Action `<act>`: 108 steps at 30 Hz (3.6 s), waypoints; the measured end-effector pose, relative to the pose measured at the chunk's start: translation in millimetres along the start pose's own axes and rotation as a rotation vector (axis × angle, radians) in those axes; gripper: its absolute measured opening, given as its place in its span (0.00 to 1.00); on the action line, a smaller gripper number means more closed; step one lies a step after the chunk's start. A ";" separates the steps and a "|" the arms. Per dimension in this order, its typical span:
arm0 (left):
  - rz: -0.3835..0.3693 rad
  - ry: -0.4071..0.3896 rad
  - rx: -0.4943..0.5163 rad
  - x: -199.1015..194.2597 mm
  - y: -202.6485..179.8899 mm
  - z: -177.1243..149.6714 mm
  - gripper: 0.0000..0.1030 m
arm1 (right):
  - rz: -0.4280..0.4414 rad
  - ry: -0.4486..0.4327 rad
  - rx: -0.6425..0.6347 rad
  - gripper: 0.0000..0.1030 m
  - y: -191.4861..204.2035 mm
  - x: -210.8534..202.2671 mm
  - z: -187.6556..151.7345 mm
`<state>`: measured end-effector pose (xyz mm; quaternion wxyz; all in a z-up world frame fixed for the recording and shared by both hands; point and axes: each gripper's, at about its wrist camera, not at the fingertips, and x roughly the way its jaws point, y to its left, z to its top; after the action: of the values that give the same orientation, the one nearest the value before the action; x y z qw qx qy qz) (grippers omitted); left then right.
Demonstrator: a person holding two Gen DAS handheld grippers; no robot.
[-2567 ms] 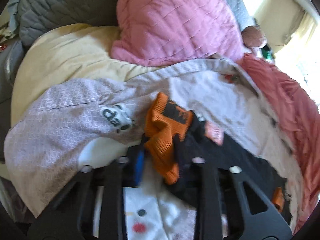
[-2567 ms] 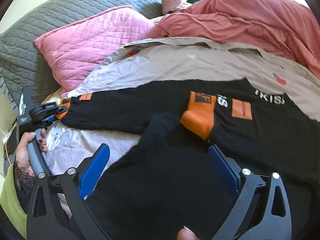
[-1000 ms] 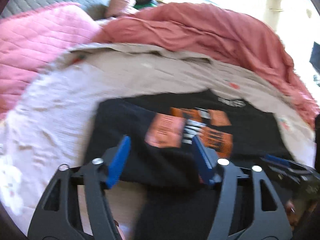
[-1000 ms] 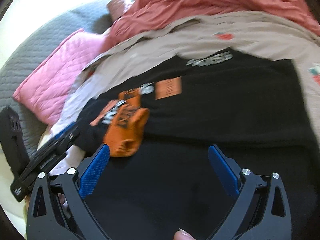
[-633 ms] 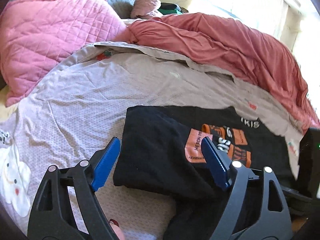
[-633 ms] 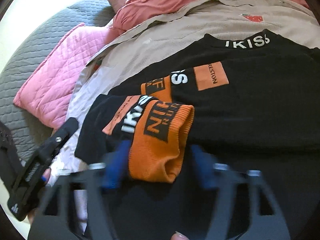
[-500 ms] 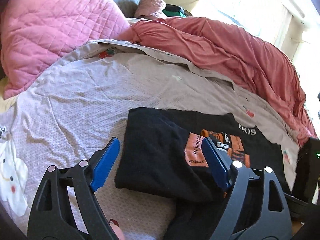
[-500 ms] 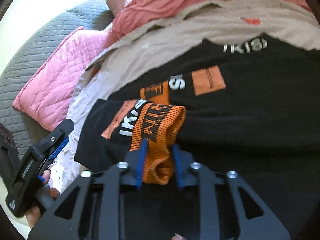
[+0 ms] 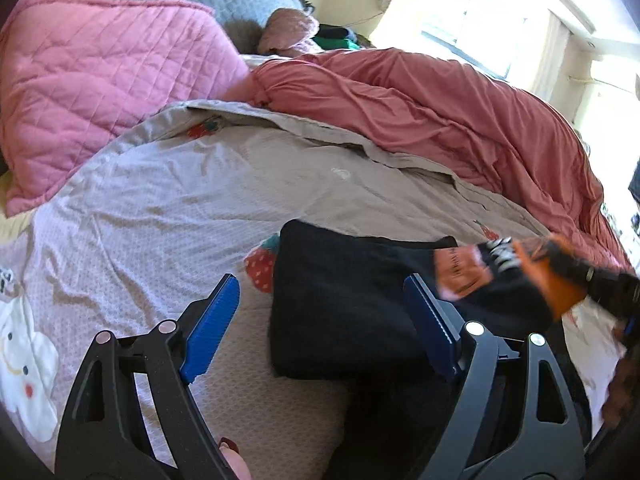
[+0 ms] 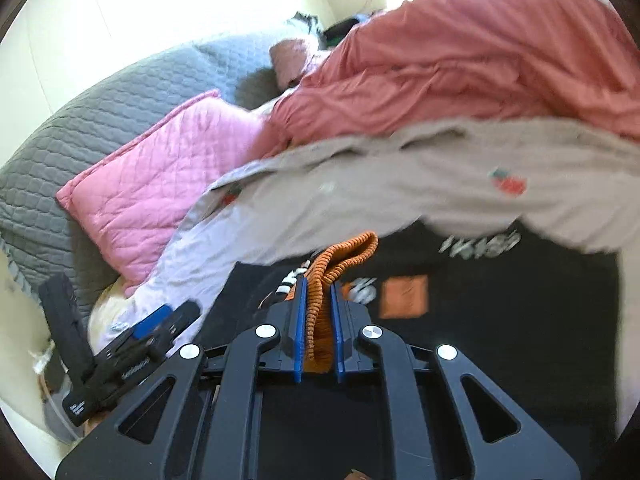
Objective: Fold small clothes
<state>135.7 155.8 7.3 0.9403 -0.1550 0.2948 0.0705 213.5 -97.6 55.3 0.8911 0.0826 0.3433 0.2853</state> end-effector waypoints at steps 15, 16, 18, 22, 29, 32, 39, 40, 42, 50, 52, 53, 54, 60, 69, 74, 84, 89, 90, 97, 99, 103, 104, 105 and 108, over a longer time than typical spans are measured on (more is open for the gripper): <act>0.004 0.030 0.188 14.2 -48.5 -14.2 0.75 | -0.349 -0.016 -0.008 0.04 -128.7 -31.4 -13.4; 0.000 0.062 0.176 20.4 -55.0 -11.5 0.75 | -0.369 -0.007 -0.004 0.01 -134.7 -29.7 -17.9; 0.010 0.105 0.189 30.3 -70.6 -8.7 0.75 | -0.406 0.004 0.000 0.01 -146.0 -27.0 -25.9; 0.024 0.153 0.256 53.3 -104.1 -10.4 0.75 | -0.429 0.042 0.072 0.02 -167.3 -29.4 -41.7; -0.003 0.251 0.295 92.1 -105.6 -41.1 0.75 | -0.344 0.102 0.093 0.51 -161.2 -23.0 -53.8; -0.034 0.247 0.283 88.0 -101.7 -38.3 0.75 | -0.348 0.153 0.109 0.54 -162.6 -4.2 -57.3; -0.050 0.237 0.286 82.6 -99.5 -41.0 0.75 | -0.359 0.134 0.110 0.06 -160.4 -4.7 -64.1; -0.045 0.240 0.290 83.3 -100.3 -41.6 0.76 | -0.381 0.129 0.100 0.04 -159.3 -6.1 -64.2; -0.035 0.241 0.299 84.6 -102.5 -42.6 0.77 | -0.433 0.162 0.060 0.03 -158.3 0.8 -69.0; -0.041 0.186 0.277 62.5 -99.2 -35.6 0.77 | -0.416 0.070 0.078 0.20 -149.7 -27.8 -66.3; -0.055 0.144 0.291 47.5 -104.5 -32.5 0.77 | -0.383 0.066 0.057 0.25 -139.8 -31.0 -67.4; -0.065 0.132 0.300 42.0 -108.0 -32.3 0.77 | -0.362 0.069 0.048 0.25 -135.0 -31.3 -68.5; -0.076 0.128 0.311 38.3 -111.4 -32.6 0.78 | -0.338 0.080 0.034 0.27 -129.1 -29.6 -70.4; -0.065 0.196 0.380 49.4 -125.3 -50.3 0.78 | -0.283 0.133 -0.040 0.34 -104.7 -11.7 -77.4; -0.057 0.276 0.384 63.9 -120.6 -61.7 0.80 | -0.287 0.230 0.005 0.43 -114.1 9.7 -88.4; -0.068 0.263 0.361 55.2 -118.5 -58.7 0.81 | -0.266 0.219 0.052 0.49 -116.2 1.6 -86.9; -0.029 0.197 0.308 27.2 -93.8 -47.1 0.91 | -0.276 0.205 0.053 0.77 -107.6 -10.1 -88.4; -0.031 0.166 0.304 18.3 -89.0 -45.5 0.91 | -0.293 0.189 0.058 0.85 -107.1 -18.0 -87.4; -0.029 0.163 0.306 17.2 -88.3 -46.0 0.91 | -0.294 0.187 0.057 0.86 -107.3 -19.3 -87.4; -0.017 0.166 0.307 10.2 -83.5 -53.6 0.91 | -0.295 0.167 0.052 0.86 -101.5 -30.8 -89.1; -0.015 0.167 0.305 7.9 -82.1 -56.3 0.91 | -0.297 0.158 0.045 0.92 -99.1 -36.6 -90.9; -0.010 0.167 0.311 0.8 -80.7 -62.9 0.91 | -0.299 0.147 0.032 0.92 -96.1 -48.5 -92.8; -0.010 0.168 0.310 -0.5 -80.1 -64.2 0.91 | -0.299 0.143 0.028 0.92 -95.5 -53.0 -93.1; -0.011 0.170 0.306 -1.7 -79.3 -65.2 0.91 | -0.300 0.139 0.026 0.92 -94.8 -56.0 -93.7; -0.011 0.168 0.292 -7.3 -76.2 -68.2 0.91 | -0.302 0.131 0.016 0.92 -92.3 -68.0 -96.1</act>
<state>110.4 61.0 -22.5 0.9252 -0.0236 0.3786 0.0086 151.0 -216.7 -10.2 0.8988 0.0185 0.4114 0.1502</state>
